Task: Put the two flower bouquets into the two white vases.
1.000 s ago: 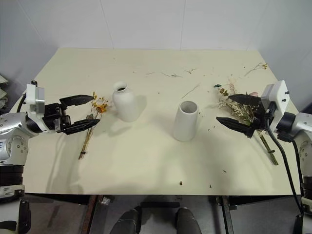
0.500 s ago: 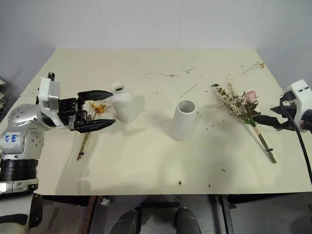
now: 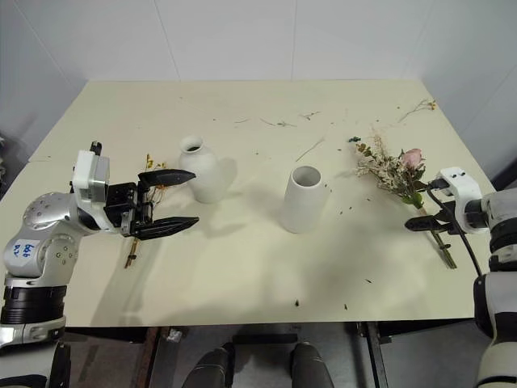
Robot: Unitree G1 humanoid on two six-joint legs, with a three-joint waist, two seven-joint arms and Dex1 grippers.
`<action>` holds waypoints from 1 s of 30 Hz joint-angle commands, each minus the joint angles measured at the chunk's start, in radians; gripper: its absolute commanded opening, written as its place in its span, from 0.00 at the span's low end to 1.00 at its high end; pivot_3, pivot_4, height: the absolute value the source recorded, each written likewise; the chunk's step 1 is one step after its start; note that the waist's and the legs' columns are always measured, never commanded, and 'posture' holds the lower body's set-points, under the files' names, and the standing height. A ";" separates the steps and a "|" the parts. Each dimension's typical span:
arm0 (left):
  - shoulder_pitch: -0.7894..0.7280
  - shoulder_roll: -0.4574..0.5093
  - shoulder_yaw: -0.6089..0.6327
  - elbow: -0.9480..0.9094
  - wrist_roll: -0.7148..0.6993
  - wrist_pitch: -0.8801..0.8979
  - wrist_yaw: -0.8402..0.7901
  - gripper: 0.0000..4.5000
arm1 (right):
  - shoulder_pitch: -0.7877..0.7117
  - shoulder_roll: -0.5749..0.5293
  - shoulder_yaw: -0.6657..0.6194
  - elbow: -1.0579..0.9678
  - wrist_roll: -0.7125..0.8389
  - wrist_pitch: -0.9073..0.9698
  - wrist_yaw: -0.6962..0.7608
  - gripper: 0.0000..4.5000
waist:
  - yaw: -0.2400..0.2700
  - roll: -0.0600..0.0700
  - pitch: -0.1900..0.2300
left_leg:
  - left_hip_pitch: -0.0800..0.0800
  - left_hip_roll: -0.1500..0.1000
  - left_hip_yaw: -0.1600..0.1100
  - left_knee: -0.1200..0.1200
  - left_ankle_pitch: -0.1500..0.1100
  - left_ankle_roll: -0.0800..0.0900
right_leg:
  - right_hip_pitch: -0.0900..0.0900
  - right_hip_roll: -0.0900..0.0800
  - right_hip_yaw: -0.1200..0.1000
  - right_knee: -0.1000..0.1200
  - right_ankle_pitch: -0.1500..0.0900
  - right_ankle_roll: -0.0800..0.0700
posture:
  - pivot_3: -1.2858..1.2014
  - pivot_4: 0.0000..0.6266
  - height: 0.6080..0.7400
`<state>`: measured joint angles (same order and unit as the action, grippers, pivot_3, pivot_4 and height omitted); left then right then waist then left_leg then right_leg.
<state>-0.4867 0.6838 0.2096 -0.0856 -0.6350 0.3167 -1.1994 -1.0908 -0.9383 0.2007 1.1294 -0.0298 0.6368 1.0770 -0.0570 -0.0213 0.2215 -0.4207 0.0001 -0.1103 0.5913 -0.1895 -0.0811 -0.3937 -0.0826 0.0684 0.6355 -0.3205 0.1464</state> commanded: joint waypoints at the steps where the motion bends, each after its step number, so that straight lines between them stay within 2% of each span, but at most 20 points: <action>1: 0.022 0.034 0.059 -0.073 -0.038 0.013 0.022 1.00 | -0.017 0.025 0.004 0.059 -0.046 -0.061 -0.014 1.00 | 0.000 0.000 0.000 | 0.000 0.000 0.000 0.000 0.000 0.000 | 0.000 0.000 0.000 0.000 0.000 0.000 | 0.52 0.24 1.00; 5: 0.037 0.054 0.079 -0.097 -0.047 0.026 0.036 1.00 | -0.029 0.052 -0.019 0.104 -0.065 -0.112 -0.047 0.79 | -0.002 -0.002 -0.001 | 0.001 0.000 0.000 0.001 0.000 0.000 | 0.002 0.000 0.000 0.000 0.001 0.001 | 0.52 0.24 1.00; 15: 0.007 0.062 0.069 -0.063 -0.040 0.015 0.034 1.00 | -0.053 0.043 -0.121 0.119 -0.025 -0.164 -0.011 0.02 | -0.001 -0.002 -0.001 | 0.002 0.000 0.000 0.003 0.002 0.000 | 0.003 0.001 0.001 0.000 0.004 0.001 | 0.52 0.24 1.00; 19: -0.041 0.053 0.048 -0.008 -0.023 -0.001 0.024 1.00 | -0.036 0.041 -0.183 0.081 0.019 -0.187 0.014 0.01 | 0.000 -0.002 -0.001 | 0.001 0.000 0.000 0.002 0.002 0.000 | 0.002 0.001 0.002 0.000 0.004 0.001 | 0.52 0.24 1.00; 22: -0.094 0.043 0.028 0.075 0.003 -0.032 0.008 1.00 | 0.021 0.052 -0.261 -0.085 0.071 -0.341 -0.060 0.01 | 0.000 -0.002 -0.001 | 0.001 0.000 0.000 0.001 0.002 0.000 | 0.001 0.001 0.002 0.000 0.003 0.001 | 0.52 0.24 1.00; 26: -0.156 0.020 -0.002 0.173 0.028 -0.070 -0.015 1.00 | 0.141 0.219 -0.512 -0.616 0.314 -0.357 -0.247 0.01 | -0.009 0.000 0.000 | 0.001 0.000 0.002 0.000 0.002 0.000 | 0.000 0.002 0.005 0.001 0.003 0.002 | 0.52 0.24 1.00; 28: -0.187 0.009 -0.010 0.216 0.038 -0.087 -0.021 1.00 | 0.188 0.299 -0.558 -0.828 0.377 -0.329 -0.331 0.01 | -0.009 0.000 0.000 | 0.001 0.001 0.002 0.000 0.002 0.000 | -0.001 0.002 0.005 0.004 0.003 0.002 | 0.52 0.24 1.00; 30: -0.207 0.000 -0.015 0.248 0.047 -0.101 -0.026 1.00 | 0.205 0.349 -0.577 -0.944 0.423 -0.301 -0.385 0.01 | -0.002 0.000 0.000 | 0.001 0.001 0.001 0.000 0.002 0.000 | -0.002 0.002 0.005 0.004 0.003 0.002 | 0.52 0.24 1.00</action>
<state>-0.6751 0.6783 0.1826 0.1445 -0.5982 0.2403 -1.2170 -0.8864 -0.5816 -0.3160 0.2975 0.3360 0.3185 0.7479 -0.0587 -0.0214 0.2212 -0.4200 0.0006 -0.1089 0.5914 -0.1875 -0.0815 -0.3956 -0.0805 0.0738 0.6395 -0.3173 0.1485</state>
